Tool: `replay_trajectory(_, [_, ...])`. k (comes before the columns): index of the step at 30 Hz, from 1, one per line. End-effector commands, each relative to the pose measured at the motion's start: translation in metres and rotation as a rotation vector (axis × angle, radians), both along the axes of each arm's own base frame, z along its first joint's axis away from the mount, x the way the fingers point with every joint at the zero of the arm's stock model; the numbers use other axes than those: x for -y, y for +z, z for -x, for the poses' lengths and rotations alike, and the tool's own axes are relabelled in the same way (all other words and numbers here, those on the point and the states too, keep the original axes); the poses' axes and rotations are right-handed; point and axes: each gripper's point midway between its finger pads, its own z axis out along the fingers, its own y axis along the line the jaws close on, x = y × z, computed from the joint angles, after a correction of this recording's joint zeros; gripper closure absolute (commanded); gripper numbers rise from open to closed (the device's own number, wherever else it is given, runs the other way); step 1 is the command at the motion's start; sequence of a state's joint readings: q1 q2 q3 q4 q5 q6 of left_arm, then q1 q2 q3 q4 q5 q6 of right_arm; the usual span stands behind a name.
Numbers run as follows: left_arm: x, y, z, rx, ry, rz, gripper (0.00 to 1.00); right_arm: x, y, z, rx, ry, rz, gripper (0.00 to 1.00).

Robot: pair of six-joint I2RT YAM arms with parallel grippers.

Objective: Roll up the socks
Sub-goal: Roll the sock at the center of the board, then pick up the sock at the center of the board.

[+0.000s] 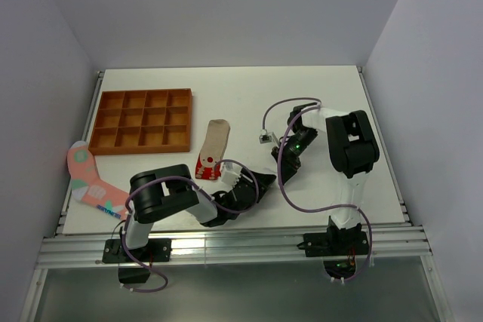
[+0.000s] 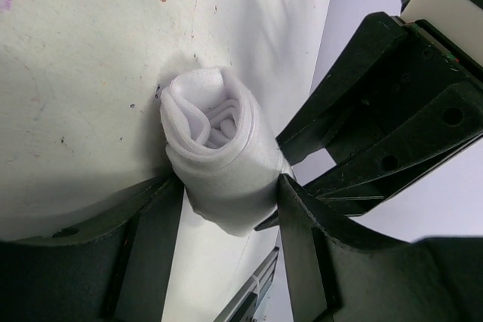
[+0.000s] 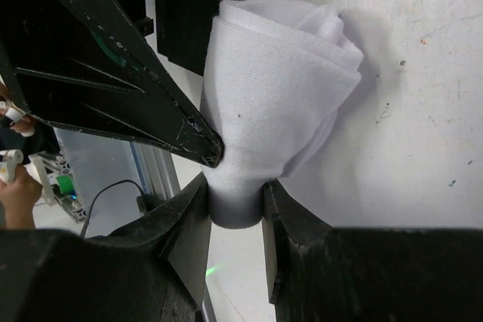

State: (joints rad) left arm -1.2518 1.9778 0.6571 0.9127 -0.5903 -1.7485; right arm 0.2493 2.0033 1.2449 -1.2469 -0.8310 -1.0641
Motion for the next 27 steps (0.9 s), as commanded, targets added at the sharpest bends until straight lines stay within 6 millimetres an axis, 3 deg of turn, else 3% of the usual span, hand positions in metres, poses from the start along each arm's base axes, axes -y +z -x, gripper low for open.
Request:
replay_trajectory(1, [-0.006,-0.022,0.002,-0.007,0.003,-0.098,0.43,-0.01,0.032,0.014,-0.117,-0.019,-0.075,0.87])
replay_trajectory(27, [0.005,-0.005,-0.005,0.017,0.036,-0.041,0.42,-0.016,0.047,0.036,-0.067,0.066,-0.107,0.87])
